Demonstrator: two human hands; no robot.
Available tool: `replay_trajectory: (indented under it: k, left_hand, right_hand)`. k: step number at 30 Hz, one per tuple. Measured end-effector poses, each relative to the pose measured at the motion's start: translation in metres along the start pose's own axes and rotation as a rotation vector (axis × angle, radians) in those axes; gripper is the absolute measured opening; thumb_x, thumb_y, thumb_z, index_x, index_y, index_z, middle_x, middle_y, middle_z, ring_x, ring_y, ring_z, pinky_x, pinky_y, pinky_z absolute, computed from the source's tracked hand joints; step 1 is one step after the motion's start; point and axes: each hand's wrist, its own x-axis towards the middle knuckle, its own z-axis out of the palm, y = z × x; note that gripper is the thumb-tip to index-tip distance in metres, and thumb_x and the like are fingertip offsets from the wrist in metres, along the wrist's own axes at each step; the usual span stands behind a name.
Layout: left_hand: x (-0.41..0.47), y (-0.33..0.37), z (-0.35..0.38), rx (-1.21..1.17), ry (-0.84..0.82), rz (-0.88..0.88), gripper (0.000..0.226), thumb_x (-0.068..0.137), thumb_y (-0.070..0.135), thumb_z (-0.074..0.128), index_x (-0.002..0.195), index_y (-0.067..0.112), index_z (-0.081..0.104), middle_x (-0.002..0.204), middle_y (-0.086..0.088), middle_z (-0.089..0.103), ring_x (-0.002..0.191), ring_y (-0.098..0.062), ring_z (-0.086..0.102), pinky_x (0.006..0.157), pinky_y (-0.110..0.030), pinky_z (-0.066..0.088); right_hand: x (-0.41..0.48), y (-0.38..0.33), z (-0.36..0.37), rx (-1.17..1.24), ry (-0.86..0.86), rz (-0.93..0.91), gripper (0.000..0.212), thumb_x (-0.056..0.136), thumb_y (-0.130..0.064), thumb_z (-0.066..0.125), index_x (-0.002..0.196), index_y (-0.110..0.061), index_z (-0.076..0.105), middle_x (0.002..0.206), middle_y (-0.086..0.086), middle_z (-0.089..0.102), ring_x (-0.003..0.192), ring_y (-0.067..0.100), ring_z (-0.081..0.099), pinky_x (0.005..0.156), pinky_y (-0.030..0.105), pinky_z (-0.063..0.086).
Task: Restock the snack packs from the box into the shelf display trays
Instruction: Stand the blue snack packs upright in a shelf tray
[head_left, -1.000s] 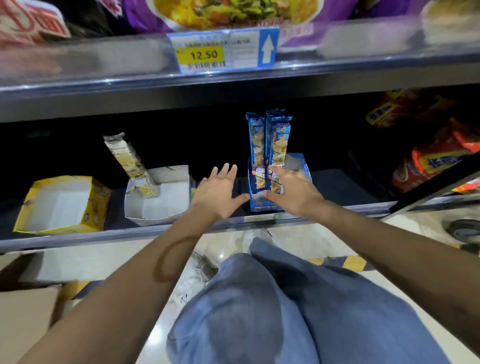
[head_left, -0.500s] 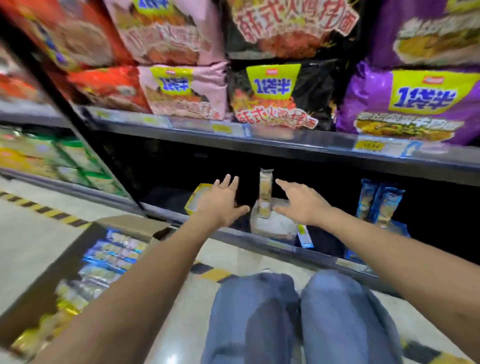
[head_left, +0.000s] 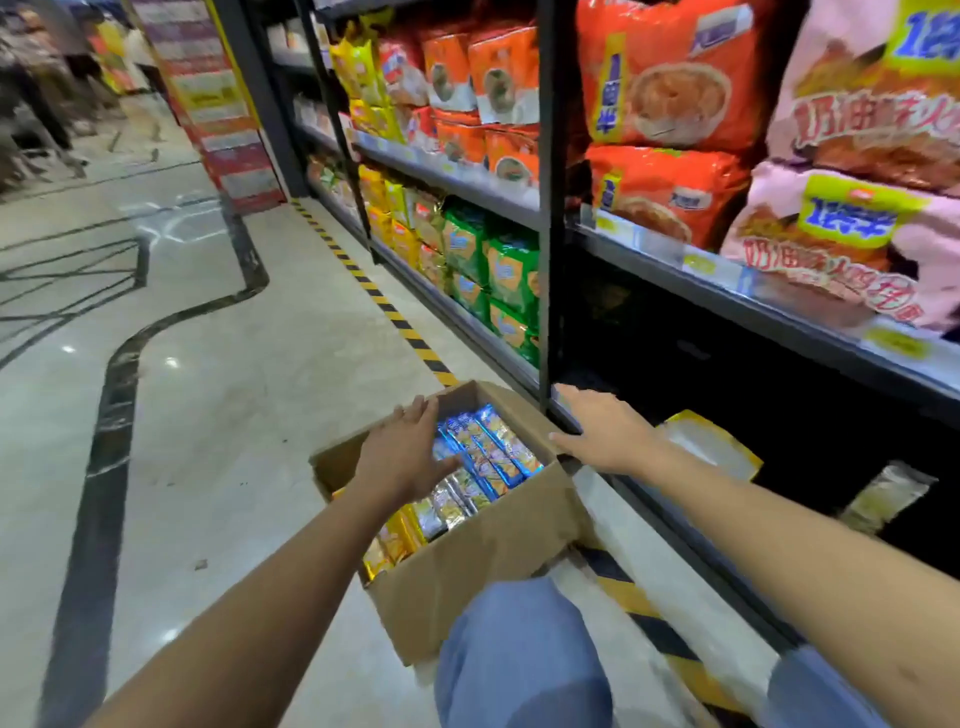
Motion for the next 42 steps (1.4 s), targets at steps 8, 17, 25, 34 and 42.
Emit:
replay_trajectory:
  k: [8, 17, 25, 34, 42]
  left_hand:
    - [0.012, -0.094, 0.07, -0.101, -0.056, -0.224, 0.085, 0.091, 0.055, 0.047, 0.152, 0.016, 0.002, 0.16, -0.004, 0.004, 0.147, -0.025, 0.011, 0.117, -0.042, 0.024]
    - [0.103, -0.093, 0.179, -0.203, -0.162, -0.302, 0.088, 0.09, 0.055, 0.048, 0.151, 0.011, 0.003, 0.159, -0.007, 0.01, 0.144, -0.029, 0.021, 0.112, -0.046, 0.032]
    - [0.16, -0.105, 0.271, -0.33, -0.145, -0.488, 0.077, 0.087, 0.056, 0.052, 0.14, 0.005, 0.032, 0.124, -0.019, 0.056, 0.113, -0.035, 0.053, 0.09, -0.044, 0.047]
    - [0.171, -0.106, 0.293, -0.782, -0.043, -0.717, 0.04, 0.074, 0.046, 0.075, 0.072, 0.023, 0.042, 0.077, -0.002, 0.053, 0.08, -0.023, 0.052, 0.077, -0.039, 0.047]
    - [0.165, -0.111, 0.293, -0.892, -0.041, -0.622, 0.052, 0.071, 0.039, 0.079, 0.108, 0.019, 0.048, 0.09, -0.001, 0.058, 0.085, -0.029, 0.064, 0.077, -0.046, 0.055]
  right_hand:
    - [0.104, -0.057, 0.084, -0.083, -0.12, -0.149, 0.068, 0.092, -0.039, 0.051, 0.149, -0.016, 0.022, 0.149, 0.006, 0.038, 0.135, 0.026, 0.038, 0.105, 0.037, 0.036]
    - [0.201, -0.011, 0.197, -0.105, -0.268, -0.109, 0.055, 0.091, -0.033, 0.053, 0.135, -0.005, 0.037, 0.125, 0.017, 0.056, 0.118, 0.034, 0.051, 0.085, 0.037, 0.041]
    - [0.257, 0.024, 0.292, 0.014, -0.287, -0.042, 0.063, 0.09, -0.031, 0.058, 0.142, -0.008, 0.032, 0.145, 0.018, 0.036, 0.137, 0.033, 0.03, 0.111, 0.04, 0.028]
    - [0.271, 0.024, 0.318, 0.124, -0.135, 0.094, 0.048, 0.083, -0.03, 0.07, 0.118, -0.004, 0.05, 0.126, 0.017, 0.049, 0.114, 0.034, 0.049, 0.089, 0.041, 0.042]
    - [0.269, 0.026, 0.315, 0.186, -0.129, 0.082, 0.031, 0.084, -0.027, 0.068, 0.098, -0.016, 0.043, 0.105, 0.008, 0.059, 0.1, 0.032, 0.056, 0.076, 0.039, 0.044]
